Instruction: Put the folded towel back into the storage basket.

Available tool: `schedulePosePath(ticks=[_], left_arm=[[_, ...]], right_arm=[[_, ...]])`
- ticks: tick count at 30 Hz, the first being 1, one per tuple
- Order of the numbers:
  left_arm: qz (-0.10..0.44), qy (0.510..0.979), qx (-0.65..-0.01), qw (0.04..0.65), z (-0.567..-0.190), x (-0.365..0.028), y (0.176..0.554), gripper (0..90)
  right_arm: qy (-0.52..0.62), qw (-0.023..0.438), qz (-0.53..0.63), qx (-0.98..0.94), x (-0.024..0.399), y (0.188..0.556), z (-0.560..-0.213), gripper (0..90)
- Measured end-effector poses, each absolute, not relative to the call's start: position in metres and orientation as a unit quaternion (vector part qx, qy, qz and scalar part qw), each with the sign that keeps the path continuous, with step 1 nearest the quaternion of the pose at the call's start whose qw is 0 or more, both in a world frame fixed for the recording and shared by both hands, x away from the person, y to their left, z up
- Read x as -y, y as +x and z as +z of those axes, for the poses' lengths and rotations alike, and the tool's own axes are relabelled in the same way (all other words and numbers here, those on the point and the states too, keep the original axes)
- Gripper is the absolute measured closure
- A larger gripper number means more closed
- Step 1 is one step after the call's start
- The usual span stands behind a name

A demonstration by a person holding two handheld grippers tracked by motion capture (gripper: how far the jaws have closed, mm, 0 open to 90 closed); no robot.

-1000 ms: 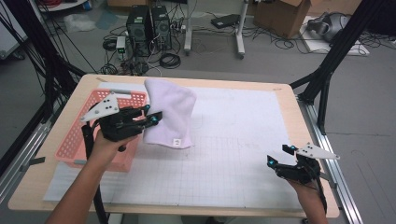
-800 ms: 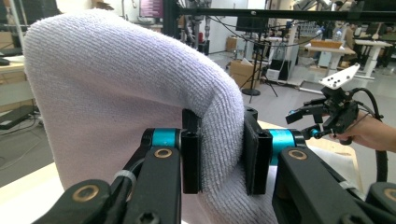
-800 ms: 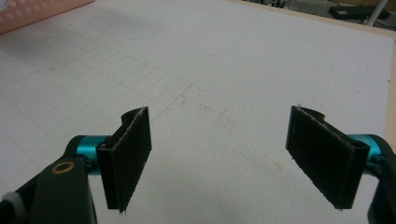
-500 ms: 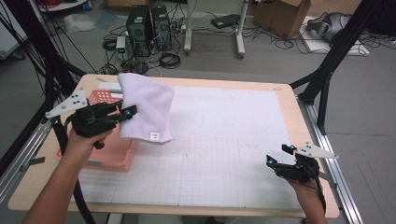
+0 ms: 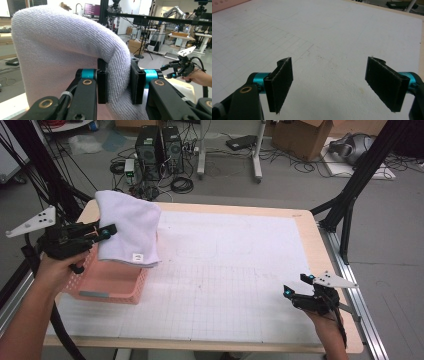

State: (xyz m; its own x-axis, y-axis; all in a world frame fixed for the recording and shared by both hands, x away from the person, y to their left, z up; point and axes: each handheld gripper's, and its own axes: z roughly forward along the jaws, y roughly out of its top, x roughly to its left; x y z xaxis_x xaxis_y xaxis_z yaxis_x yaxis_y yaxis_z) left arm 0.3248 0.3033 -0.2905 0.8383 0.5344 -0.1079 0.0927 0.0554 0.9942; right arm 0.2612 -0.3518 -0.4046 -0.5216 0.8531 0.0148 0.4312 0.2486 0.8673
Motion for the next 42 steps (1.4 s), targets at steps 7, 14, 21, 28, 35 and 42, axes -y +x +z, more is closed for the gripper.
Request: schedulePosePath(ticks=[7,14,21,28,35,42], left_arm=[[0.151,0.667,-0.246,0.687,-0.301,-0.331,0.331,72.8],[0.15,0.661,-0.258,0.688,-0.309,-0.353,0.332,72.8],[0.154,0.659,-0.265,0.687,-0.313,-0.365,0.332,72.8],[0.146,0.668,-0.274,0.676,-0.331,-0.369,0.331,72.8],[0.134,0.673,-0.282,0.67,-0.347,-0.365,0.336,72.7],[0.127,0.675,-0.286,0.668,-0.358,-0.362,0.338,72.7]], right_arm=[[0.429,0.249,0.433,-0.752,0.351,0.26,-0.403,21.2],[0.429,0.247,0.422,-0.759,0.346,0.262,-0.407,21.3],[0.431,0.248,0.42,-0.759,0.343,0.261,-0.408,21.2],[0.43,0.247,0.419,-0.76,0.341,0.261,-0.409,21.2],[0.428,0.243,0.423,-0.761,0.341,0.26,-0.41,21.3],[0.431,0.243,0.422,-0.76,0.341,0.26,-0.41,21.2]])
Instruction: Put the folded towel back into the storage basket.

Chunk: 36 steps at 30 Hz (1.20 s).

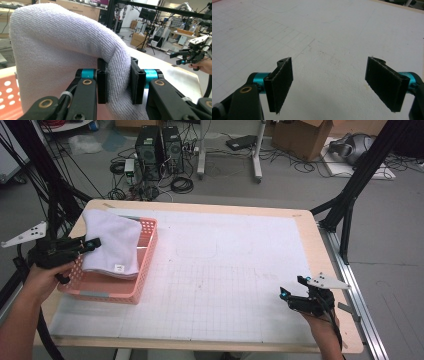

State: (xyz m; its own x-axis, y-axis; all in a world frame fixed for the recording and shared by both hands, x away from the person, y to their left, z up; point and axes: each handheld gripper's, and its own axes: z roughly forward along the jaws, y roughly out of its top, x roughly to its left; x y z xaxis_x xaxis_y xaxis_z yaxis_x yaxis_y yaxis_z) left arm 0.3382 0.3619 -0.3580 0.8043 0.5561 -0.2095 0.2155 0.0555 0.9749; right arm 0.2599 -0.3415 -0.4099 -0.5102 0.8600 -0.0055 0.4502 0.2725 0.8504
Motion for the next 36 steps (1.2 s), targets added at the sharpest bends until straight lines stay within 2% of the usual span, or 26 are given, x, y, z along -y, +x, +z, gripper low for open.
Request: schedulePosePath(ticks=[22,29,36], left_arm=[[0.107,0.687,-0.294,0.656,-0.377,-0.348,0.346,72.8],[0.104,0.701,-0.342,0.617,-0.384,-0.348,0.351,70.9],[0.104,0.707,-0.343,0.61,-0.385,-0.346,0.352,71.2]], right_arm=[[0.43,0.242,0.421,-0.761,0.34,0.259,-0.41,21.2],[0.429,0.243,0.421,-0.762,0.34,0.259,-0.41,21.3],[0.428,0.244,0.421,-0.762,0.34,0.258,-0.409,21.2]])
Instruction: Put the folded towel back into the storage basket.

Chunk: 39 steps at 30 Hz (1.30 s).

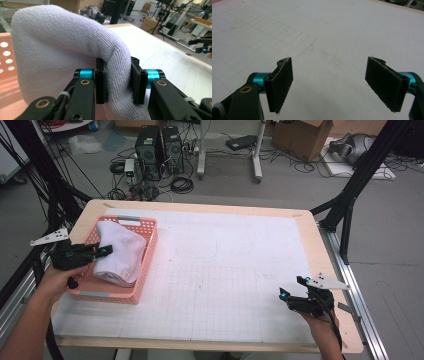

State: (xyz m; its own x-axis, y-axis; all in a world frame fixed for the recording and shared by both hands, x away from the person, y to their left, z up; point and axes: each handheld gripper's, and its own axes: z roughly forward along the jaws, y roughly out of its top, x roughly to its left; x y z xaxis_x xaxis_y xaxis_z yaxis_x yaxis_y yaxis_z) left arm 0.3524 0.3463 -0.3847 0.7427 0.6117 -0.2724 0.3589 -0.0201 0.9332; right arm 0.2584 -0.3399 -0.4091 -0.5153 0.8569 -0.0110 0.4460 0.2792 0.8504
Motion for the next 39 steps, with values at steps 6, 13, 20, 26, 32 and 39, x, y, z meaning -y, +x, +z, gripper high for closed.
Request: schedulePosePath(ticks=[6,13,20,26,32,39], left_arm=[[0.092,0.711,-0.298,0.63,-0.381,-0.33,0.355,72.5],[0.081,0.712,-0.349,0.604,-0.389,-0.33,0.364,66.0],[0.088,0.673,-0.445,0.584,-0.385,-0.35,0.364,40.2],[0.141,0.643,-0.52,0.544,-0.373,-0.36,0.358,33.2],[0.176,0.663,-0.507,0.523,-0.361,-0.353,0.355,33.5],[0.201,0.729,-0.546,0.361,-0.384,-0.325,0.369,36.8]], right_arm=[[0.427,0.242,0.42,-0.763,0.338,0.26,-0.41,21.2],[0.427,0.243,0.421,-0.763,0.339,0.259,-0.409,21.3],[0.429,0.243,0.42,-0.762,0.341,0.259,-0.409,21.2],[0.428,0.242,0.421,-0.762,0.34,0.259,-0.41,21.3],[0.426,0.242,0.42,-0.764,0.338,0.26,-0.41,21.3],[0.426,0.242,0.419,-0.764,0.339,0.26,-0.41,21.2]])
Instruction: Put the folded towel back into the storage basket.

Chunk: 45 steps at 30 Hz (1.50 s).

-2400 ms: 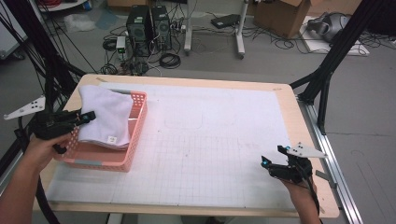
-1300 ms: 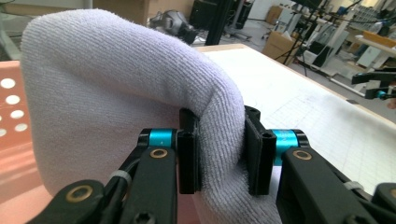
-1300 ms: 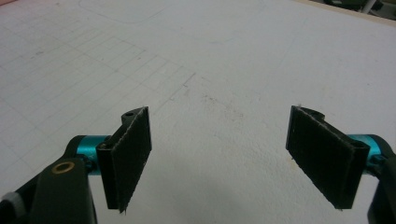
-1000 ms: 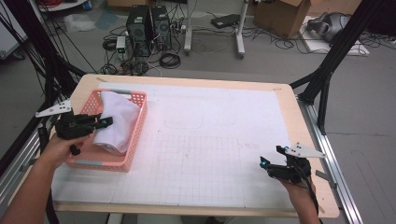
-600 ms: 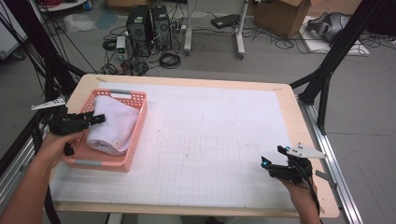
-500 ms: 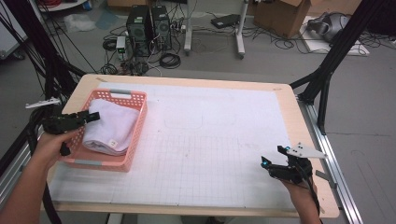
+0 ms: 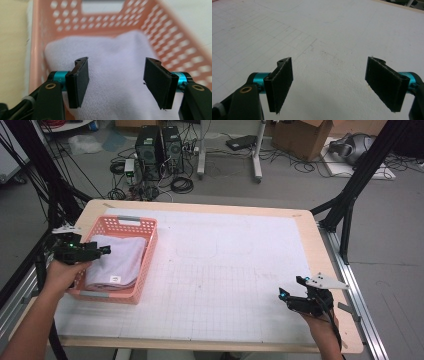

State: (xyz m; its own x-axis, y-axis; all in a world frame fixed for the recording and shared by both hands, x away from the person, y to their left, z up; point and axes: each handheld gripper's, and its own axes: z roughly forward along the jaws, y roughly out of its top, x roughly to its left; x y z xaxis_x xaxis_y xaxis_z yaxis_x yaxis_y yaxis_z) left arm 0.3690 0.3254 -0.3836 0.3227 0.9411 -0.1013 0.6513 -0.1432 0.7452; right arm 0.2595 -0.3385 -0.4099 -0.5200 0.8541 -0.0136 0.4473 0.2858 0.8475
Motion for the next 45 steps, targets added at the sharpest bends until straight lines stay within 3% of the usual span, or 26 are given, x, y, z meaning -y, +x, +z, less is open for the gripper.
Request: schedulePosePath(ticks=[6,15,19,21,25,27,33,41,45], left_arm=[[0.208,0.731,-0.567,0.318,-0.399,-0.318,0.383,37.5],[0.209,0.732,-0.56,0.327,-0.407,-0.3,0.393,32.1],[0.225,0.738,-0.544,0.331,-0.41,-0.298,0.394,32.4],[0.23,0.737,-0.542,0.332,-0.406,-0.303,0.392,36.9],[0.24,0.715,-0.546,0.365,-0.397,-0.311,0.385,37.8],[0.252,0.687,-0.53,0.43,-0.385,-0.318,0.374,36.1],[0.263,0.623,-0.498,0.543,-0.364,-0.322,0.349,31.6],[0.267,0.617,-0.453,0.585,-0.347,-0.296,0.327,19.3],[0.257,0.632,-0.425,0.595,-0.345,-0.273,0.317,18.6]], right_arm=[[0.426,0.243,0.42,-0.764,0.339,0.259,-0.41,21.2],[0.424,0.242,0.418,-0.767,0.338,0.26,-0.41,21.3],[0.426,0.24,0.419,-0.765,0.338,0.259,-0.41,21.3],[0.425,0.241,0.419,-0.765,0.338,0.258,-0.409,21.3],[0.426,0.241,0.421,-0.764,0.339,0.258,-0.409,21.2],[0.425,0.241,0.423,-0.763,0.339,0.259,-0.409,21.3],[0.424,0.242,0.427,-0.761,0.338,0.258,-0.407,21.3],[0.419,0.245,0.435,-0.758,0.337,0.259,-0.405,21.2],[0.419,0.244,0.438,-0.757,0.336,0.258,-0.405,21.1]])
